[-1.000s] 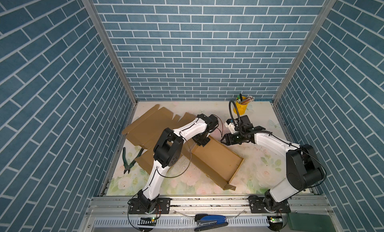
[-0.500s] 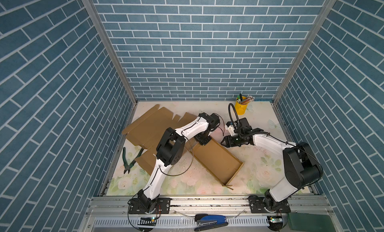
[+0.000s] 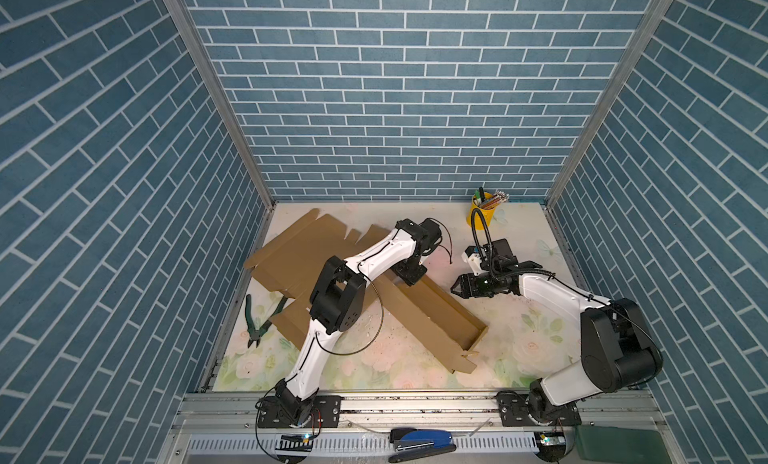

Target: Fold the paper box

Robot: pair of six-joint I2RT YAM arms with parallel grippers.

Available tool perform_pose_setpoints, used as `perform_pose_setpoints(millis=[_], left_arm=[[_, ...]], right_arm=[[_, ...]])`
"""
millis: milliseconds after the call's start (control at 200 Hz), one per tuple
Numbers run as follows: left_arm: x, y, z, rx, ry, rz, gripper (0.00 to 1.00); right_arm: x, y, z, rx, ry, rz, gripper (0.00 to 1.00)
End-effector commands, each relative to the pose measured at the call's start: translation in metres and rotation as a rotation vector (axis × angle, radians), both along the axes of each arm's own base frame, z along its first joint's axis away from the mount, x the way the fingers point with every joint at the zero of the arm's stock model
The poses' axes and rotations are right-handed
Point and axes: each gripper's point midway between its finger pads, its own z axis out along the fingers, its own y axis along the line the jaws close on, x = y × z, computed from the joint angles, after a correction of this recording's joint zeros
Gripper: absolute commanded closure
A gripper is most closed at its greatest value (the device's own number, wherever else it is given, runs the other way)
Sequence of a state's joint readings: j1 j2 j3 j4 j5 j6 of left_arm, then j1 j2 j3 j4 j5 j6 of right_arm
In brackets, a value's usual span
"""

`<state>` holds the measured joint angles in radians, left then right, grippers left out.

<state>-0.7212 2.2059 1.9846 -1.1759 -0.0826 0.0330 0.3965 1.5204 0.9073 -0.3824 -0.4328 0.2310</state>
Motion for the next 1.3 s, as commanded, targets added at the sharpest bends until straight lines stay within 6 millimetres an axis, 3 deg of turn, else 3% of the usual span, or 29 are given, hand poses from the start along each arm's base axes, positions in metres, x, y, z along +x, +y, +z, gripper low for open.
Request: perform_pose_setpoints(millis=[0, 165, 345, 610, 780, 930, 1130, 1295], left_arm=[[0.006, 0.001, 0.055, -0.108, -0.087, 0.031, 0.53], [0.011, 0.011, 0.1, -0.29, -0.176, 0.085, 0.53], [0.021, 0.043, 0.144, -0.444, -0.314, 0.184, 0.51], [0.022, 0.074, 0.16, -0.472, -0.402, 0.255, 0.51], [0.023, 0.079, 0.16, -0.471, -0.409, 0.265, 0.51], [0.024, 0.08, 0.16, -0.474, -0.418, 0.271, 0.51], [0.026, 0.082, 0.163, -0.484, -0.439, 0.283, 0.51], [0.028, 0.087, 0.163, -0.477, -0.453, 0.3, 0.51]], right_arm=[[-0.016, 0.006, -0.011, -0.018, 0.051, 0.057, 0.35], [-0.013, 0.017, -0.023, -0.08, 0.059, 0.109, 0.41], [-0.004, 0.026, -0.039, -0.167, 0.056, 0.122, 0.5], [0.017, 0.02, -0.041, -0.195, 0.049, -0.016, 0.71], [0.021, -0.011, -0.043, -0.197, 0.073, -0.153, 0.79], [0.024, -0.054, -0.041, -0.158, 0.103, -0.344, 0.83], [0.021, -0.115, -0.039, -0.099, 0.135, -0.659, 0.82], [0.014, -0.142, -0.035, -0.034, 0.143, -0.839, 0.78]])
